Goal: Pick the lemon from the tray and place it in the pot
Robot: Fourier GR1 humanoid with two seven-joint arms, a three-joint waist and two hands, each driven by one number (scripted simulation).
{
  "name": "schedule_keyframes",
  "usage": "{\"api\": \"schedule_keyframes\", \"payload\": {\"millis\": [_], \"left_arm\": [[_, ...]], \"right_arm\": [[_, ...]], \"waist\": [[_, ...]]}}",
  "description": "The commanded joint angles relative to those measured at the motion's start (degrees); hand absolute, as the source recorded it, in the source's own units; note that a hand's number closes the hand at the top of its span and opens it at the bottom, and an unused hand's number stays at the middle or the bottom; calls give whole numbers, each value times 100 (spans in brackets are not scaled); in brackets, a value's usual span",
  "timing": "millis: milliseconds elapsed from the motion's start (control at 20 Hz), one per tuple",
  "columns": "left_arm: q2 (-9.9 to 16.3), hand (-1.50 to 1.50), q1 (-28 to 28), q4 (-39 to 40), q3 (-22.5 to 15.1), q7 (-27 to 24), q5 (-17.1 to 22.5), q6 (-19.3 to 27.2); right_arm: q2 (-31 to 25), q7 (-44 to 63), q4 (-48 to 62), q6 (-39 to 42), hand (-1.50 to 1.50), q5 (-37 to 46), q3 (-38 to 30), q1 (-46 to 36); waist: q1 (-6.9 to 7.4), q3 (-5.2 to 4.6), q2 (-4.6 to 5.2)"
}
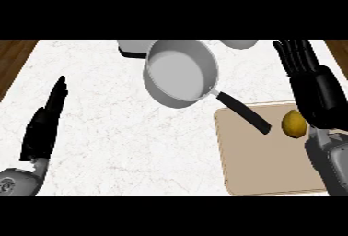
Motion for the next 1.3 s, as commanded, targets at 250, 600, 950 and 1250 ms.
{"api": "schedule_keyframes", "payload": {"millis": [250,600,950,1250], "left_arm": [[-996,0,493,-548,-518,323,1260,-823],[-1174,0,420,-741,-727,562,1786,-1420],[-1164,0,463,-325,-563,388,1907,-1830],[-1276,0,425,-316,-534,589,1884,-1766]], "right_arm": [[-994,280,1551,-1565,-150,1006,-1523,1214],[-1286,2314,3192,-2904,-150,2868,-728,1895],[-2018,5413,1878,-1524,-150,3871,233,944],[-2172,7572,423,-166,-150,3593,270,208]], "waist": [[-451,-188,22],[62,-187,13],[-12,-195,-80],[-79,-187,-98]]}}
